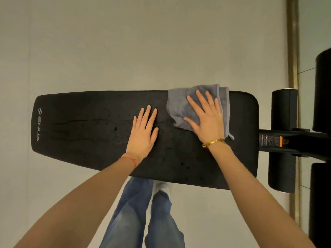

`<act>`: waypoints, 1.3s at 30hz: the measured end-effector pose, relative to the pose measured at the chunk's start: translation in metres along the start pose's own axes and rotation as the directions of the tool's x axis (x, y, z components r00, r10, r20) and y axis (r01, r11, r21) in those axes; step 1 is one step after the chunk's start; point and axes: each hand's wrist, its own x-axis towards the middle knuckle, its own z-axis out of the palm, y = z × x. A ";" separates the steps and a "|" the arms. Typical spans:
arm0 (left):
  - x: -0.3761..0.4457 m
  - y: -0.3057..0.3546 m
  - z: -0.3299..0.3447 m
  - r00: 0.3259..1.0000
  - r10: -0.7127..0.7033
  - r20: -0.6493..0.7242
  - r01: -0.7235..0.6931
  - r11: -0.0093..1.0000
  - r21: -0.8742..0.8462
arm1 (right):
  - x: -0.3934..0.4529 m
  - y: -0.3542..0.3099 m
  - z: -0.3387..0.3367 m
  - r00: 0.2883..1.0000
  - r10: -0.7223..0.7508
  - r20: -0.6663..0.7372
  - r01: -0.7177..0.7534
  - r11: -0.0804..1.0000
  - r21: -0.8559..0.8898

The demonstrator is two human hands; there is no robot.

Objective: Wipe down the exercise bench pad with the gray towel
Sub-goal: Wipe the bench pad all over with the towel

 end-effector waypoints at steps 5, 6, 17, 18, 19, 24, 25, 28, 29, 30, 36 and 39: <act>-0.001 0.000 0.001 1.000 0.009 -0.007 -0.009 1.000 -0.009 | -0.022 -0.019 0.011 1.000 0.000 -0.007 0.000 1.000 -0.019; -0.001 0.000 0.001 1.000 0.011 -0.012 -0.011 1.000 -0.011 | -0.048 -0.023 0.015 1.000 -0.028 0.007 0.028 1.000 -0.014; -0.001 0.019 0.004 0.992 -0.104 -0.071 0.107 0.994 0.032 | -0.041 0.030 -0.013 0.999 0.040 -0.029 -0.039 0.999 0.028; -0.001 0.020 0.004 0.992 -0.100 -0.082 0.103 0.994 0.041 | -0.021 0.029 -0.014 1.000 0.019 -0.022 -0.019 0.999 0.030; 0.001 0.020 0.004 0.991 -0.097 -0.094 0.101 0.994 0.040 | -0.004 0.026 -0.014 1.000 0.001 -0.008 0.000 0.999 0.035; 0.024 0.011 0.000 0.964 -0.203 -0.172 0.202 0.979 -0.023 | 0.083 -0.018 -0.006 0.984 -0.085 0.155 0.071 0.993 0.090; 0.029 0.006 -0.001 0.956 -0.227 -0.183 0.225 0.974 -0.029 | 0.101 -0.028 -0.004 0.970 -0.103 0.218 0.083 0.992 0.097; 0.039 -0.007 -0.003 0.955 -0.234 -0.183 0.232 0.972 -0.032 | 0.136 -0.043 -0.001 0.924 -0.155 0.350 0.126 0.987 0.103; 0.040 -0.009 -0.004 0.959 -0.224 -0.176 0.222 0.975 -0.030 | 0.138 -0.038 -0.002 0.917 -0.173 0.360 0.139 0.983 0.119; 0.039 -0.011 -0.004 0.962 -0.215 -0.168 0.214 0.976 -0.025 | 0.135 -0.029 -0.005 0.915 -0.190 0.356 0.151 0.979 0.136; 0.042 -0.012 -0.007 0.965 -0.234 -0.118 0.236 0.972 0.001 | 0.085 0.062 -0.046 0.972 -0.093 0.215 0.071 0.992 0.108; 0.044 -0.012 -0.007 0.965 -0.245 -0.095 0.248 0.968 0.031 | 0.101 0.052 -0.046 0.952 -0.058 0.300 0.028 0.994 0.103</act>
